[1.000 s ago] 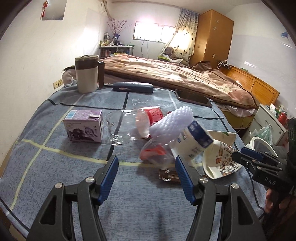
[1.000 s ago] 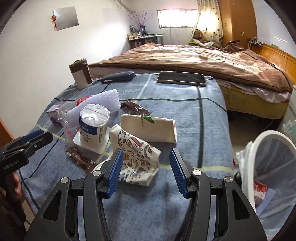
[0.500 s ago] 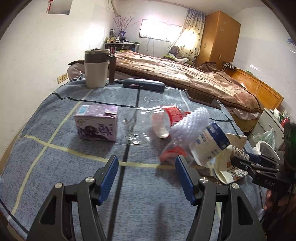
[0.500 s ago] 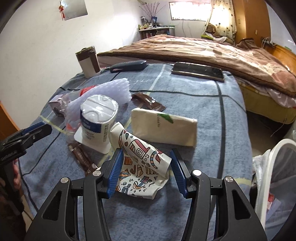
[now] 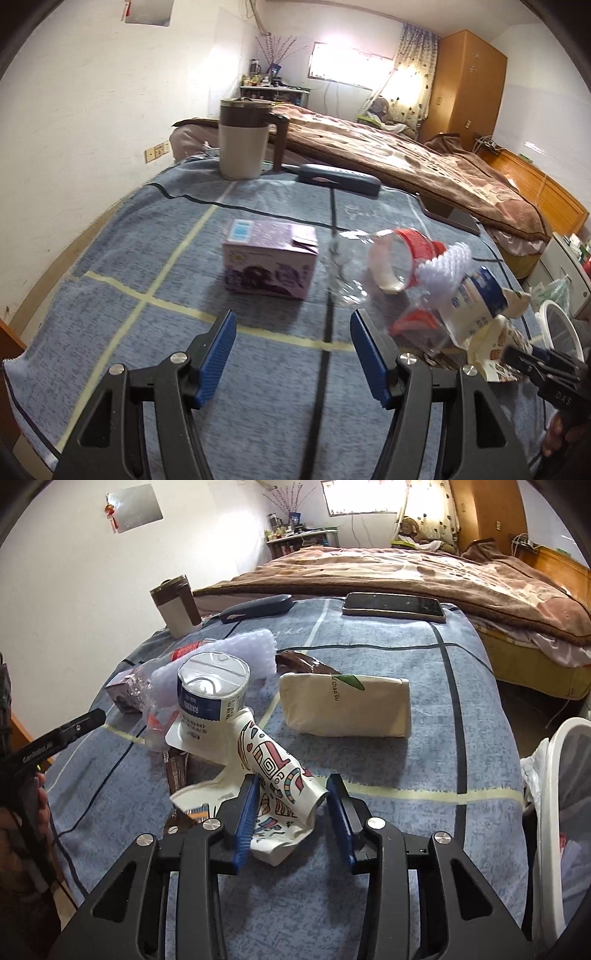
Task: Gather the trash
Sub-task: 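Grasp the patterned paper cup with the right tool, then grasp the purple carton with the left tool while the right tool holds the cup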
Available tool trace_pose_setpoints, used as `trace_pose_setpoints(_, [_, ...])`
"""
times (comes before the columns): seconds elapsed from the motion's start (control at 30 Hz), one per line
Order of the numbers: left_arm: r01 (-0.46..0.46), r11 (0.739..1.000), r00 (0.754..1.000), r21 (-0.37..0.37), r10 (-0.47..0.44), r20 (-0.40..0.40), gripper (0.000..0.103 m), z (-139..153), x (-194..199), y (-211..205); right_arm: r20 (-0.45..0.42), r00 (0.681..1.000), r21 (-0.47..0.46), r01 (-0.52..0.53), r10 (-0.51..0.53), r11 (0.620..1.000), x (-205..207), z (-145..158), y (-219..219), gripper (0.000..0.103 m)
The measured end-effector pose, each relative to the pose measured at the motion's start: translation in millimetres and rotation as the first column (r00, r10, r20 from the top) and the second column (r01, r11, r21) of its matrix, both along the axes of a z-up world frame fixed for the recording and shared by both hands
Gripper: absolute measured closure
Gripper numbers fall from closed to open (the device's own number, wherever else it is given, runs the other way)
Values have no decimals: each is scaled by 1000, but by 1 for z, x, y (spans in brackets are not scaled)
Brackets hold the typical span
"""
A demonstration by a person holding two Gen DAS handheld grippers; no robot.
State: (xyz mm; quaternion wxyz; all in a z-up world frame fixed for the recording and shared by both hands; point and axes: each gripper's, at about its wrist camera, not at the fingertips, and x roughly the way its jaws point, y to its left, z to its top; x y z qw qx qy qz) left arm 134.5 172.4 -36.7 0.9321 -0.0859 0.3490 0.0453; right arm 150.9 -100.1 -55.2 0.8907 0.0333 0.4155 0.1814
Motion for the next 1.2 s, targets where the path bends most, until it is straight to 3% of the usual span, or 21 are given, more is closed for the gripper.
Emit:
trace_pose_setpoints(0.1, [-20, 1000, 1000, -4, 20, -5, 34, 0, 7, 8, 5, 1000, 9, 18, -18, 1000, -3, 0, -2, 71])
trace_pose_setpoints(0.5, [-72, 996, 997, -53, 71, -19, 24, -4, 46, 43, 7, 999, 60, 36, -36, 998, -8, 0, 3, 71])
trace_pose_setpoints(0.8, [126, 991, 992, -44, -127, -28, 24, -10, 55, 10, 1, 999, 65, 51, -52, 997, -7, -2, 2, 71])
trace_pose_setpoints(0.93, [238, 965, 970, -111, -242, -25, 24, -7, 52, 4, -4, 998, 69, 58, -58, 996, -6, -3, 2, 71])
trace_pose_setpoints(1.03, [261, 965, 965, -25, -261, -1, 24, 1, 43, -1, -6, 998, 75, 62, -61, 995, -5, -3, 2, 71])
trace_pose_setpoints(1.13, [195, 975, 979, 111, -200, 40, 23, 9, 42, 2, -6, 998, 74, 61, -61, 995, -5, -4, 3, 71])
trace_pose_setpoints(1.2, [189, 976, 981, 109, -193, 26, 23, 8, 51, 10, -6, 998, 72, 61, -61, 996, -6, -4, 3, 71])
